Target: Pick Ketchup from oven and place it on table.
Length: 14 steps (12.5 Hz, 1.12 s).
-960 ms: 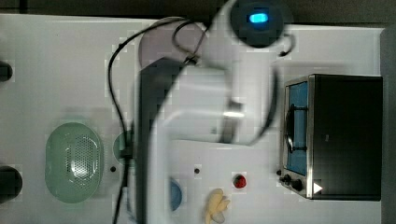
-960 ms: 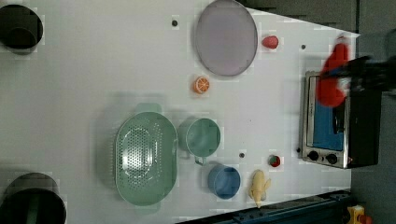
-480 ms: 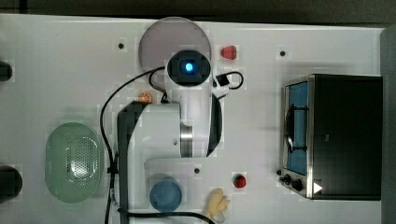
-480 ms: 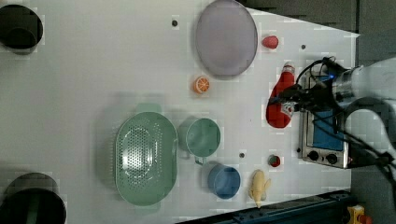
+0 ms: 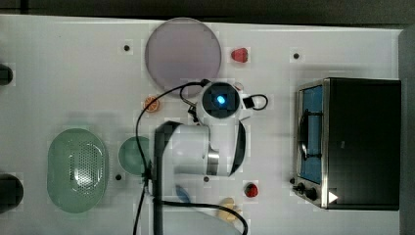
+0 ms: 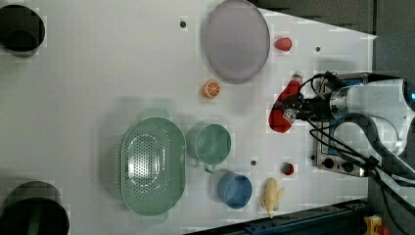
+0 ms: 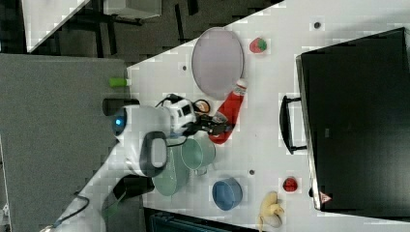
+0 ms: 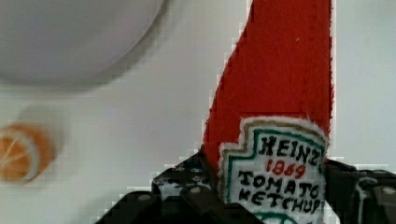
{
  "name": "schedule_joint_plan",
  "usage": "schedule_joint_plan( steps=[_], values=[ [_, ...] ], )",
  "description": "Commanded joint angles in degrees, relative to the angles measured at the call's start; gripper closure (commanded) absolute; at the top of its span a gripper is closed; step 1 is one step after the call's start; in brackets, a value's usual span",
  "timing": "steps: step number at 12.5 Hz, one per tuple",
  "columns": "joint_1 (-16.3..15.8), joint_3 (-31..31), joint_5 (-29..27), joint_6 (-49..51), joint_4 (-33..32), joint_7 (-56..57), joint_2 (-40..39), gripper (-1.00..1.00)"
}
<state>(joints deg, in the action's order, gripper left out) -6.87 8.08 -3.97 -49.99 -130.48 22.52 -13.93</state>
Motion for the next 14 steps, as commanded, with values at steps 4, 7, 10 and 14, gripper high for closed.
schedule_joint_plan(
  steps=[4,7,10,14],
  values=[
    [0.87,0.92,0.98,-11.38,-5.86,-2.68,-3.33,-0.54],
    [0.87,1.06,0.92,-11.74,-5.41,-3.47,-2.72,-1.00],
    [0.87,2.18,0.91,-5.73,-1.97,-11.56,4.44,-1.00],
    [0.95,2.46,0.99,15.98,10.14,-17.59,14.30,-1.00]
  ],
)
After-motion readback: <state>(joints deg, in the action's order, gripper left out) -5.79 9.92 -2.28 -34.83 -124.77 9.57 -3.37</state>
